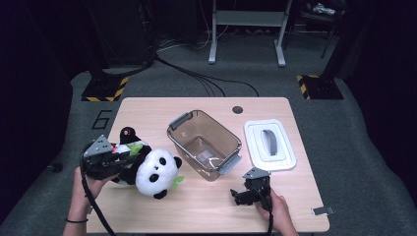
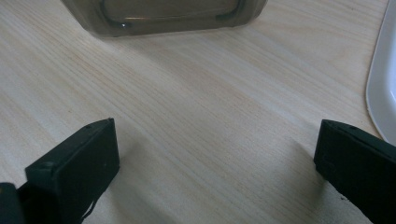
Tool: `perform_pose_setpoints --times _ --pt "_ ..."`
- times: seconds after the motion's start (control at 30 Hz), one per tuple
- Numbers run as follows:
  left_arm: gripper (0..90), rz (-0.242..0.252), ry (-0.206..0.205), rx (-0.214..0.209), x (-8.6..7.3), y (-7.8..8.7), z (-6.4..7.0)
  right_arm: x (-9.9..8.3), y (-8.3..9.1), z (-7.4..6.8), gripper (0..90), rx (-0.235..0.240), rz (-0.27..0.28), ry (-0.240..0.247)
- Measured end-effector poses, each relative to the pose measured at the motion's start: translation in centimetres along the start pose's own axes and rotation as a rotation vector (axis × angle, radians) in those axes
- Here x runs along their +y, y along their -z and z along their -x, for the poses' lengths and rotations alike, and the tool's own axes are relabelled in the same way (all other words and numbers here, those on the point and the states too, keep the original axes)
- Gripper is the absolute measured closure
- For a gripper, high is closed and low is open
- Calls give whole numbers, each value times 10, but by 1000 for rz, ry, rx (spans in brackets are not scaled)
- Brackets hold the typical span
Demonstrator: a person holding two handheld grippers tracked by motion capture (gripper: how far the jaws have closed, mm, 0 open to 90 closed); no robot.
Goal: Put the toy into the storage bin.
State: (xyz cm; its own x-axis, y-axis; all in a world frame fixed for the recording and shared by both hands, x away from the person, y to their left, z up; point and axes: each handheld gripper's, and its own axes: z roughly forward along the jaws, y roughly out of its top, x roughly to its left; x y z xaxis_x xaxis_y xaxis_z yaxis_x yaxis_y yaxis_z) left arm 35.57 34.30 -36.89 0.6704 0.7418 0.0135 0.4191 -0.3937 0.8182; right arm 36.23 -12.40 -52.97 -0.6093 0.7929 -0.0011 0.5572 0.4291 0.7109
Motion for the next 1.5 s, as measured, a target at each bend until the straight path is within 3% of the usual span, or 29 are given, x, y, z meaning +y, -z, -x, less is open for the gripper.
perform_pose_setpoints --times 0.5,0.97,1.5 --pt "762 60 -5 -32 21 15 -5 0 0 0 0 0 -3 -3" --pt "762 99 -38 -55 47 22 -5 0 0 0 0 0 -3 -2" --pt "761 159 -83 -97 90 5 -5 0 0 0 0 1 -4 -4"
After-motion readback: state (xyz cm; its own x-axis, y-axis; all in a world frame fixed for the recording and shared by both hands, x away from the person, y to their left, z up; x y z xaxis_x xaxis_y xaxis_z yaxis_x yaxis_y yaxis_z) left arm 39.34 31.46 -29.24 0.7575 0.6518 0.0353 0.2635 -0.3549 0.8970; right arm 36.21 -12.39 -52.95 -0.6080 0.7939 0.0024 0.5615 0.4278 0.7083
